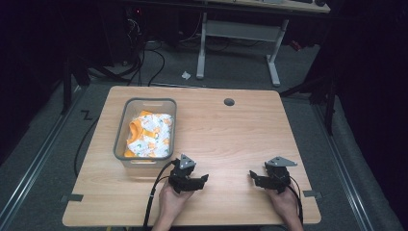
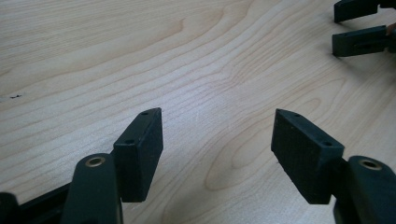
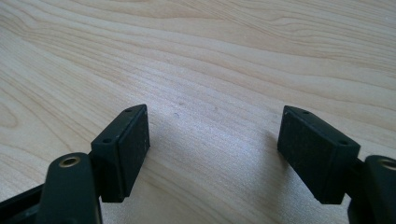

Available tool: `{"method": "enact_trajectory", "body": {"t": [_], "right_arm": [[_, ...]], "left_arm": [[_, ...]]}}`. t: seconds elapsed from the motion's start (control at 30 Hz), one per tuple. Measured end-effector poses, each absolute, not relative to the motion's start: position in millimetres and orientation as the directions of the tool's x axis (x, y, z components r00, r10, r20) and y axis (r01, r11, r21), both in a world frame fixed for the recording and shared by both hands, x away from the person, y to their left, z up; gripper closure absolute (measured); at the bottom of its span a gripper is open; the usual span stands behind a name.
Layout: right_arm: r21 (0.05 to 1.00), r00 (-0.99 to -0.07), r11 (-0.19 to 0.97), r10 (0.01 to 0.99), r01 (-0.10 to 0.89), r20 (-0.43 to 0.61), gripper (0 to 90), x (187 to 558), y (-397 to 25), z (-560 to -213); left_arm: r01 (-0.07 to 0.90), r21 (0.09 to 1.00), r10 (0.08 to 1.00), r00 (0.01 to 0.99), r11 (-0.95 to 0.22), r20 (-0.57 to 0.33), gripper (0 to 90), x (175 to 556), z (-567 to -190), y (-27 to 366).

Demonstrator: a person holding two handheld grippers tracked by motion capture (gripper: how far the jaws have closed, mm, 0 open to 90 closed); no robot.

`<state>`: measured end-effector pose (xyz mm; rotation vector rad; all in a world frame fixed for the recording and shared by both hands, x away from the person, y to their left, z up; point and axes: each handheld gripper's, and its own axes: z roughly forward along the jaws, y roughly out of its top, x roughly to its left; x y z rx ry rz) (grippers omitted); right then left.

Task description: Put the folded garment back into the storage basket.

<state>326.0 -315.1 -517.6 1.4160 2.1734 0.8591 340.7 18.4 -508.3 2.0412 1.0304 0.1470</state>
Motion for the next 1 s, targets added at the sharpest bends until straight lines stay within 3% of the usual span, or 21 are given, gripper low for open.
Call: {"method": "enact_trajectory", "body": {"t": [1.0], "right_arm": [[0.685, -0.403, 0.296, 0.915, 0.666, -0.004, 25.2, 326.0, -315.2, -517.5]], "left_arm": [[0.566, 0.721, 0.752, 0.653, -0.4, -0.095, 32.7, 341.0, -521.3, 6.2]]}}
